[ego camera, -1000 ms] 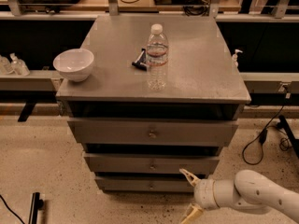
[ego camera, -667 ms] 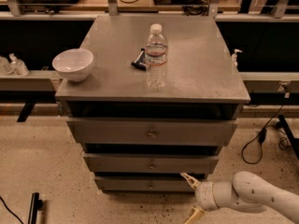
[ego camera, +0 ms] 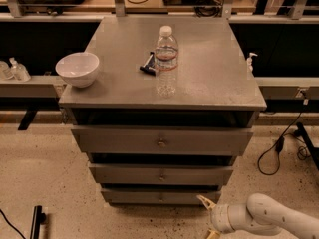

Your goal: Open bottom drawer

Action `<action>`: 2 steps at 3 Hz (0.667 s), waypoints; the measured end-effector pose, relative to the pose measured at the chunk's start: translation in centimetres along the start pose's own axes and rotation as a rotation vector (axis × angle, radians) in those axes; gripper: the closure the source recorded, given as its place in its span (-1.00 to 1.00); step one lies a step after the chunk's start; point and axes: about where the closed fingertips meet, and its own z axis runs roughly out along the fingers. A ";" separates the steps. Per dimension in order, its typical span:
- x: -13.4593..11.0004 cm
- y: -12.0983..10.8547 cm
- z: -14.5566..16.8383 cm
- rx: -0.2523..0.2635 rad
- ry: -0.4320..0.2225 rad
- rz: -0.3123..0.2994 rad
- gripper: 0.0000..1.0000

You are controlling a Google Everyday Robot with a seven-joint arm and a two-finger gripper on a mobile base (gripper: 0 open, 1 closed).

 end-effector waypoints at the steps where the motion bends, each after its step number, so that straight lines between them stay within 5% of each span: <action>1: 0.2 0.1 0.3 -0.008 0.001 0.001 -1.00; 2: 0.2 0.0 1.0 -0.032 0.008 -0.011 -1.00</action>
Offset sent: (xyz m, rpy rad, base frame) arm 0.0043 0.0081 -0.0114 -0.0207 0.0175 0.0584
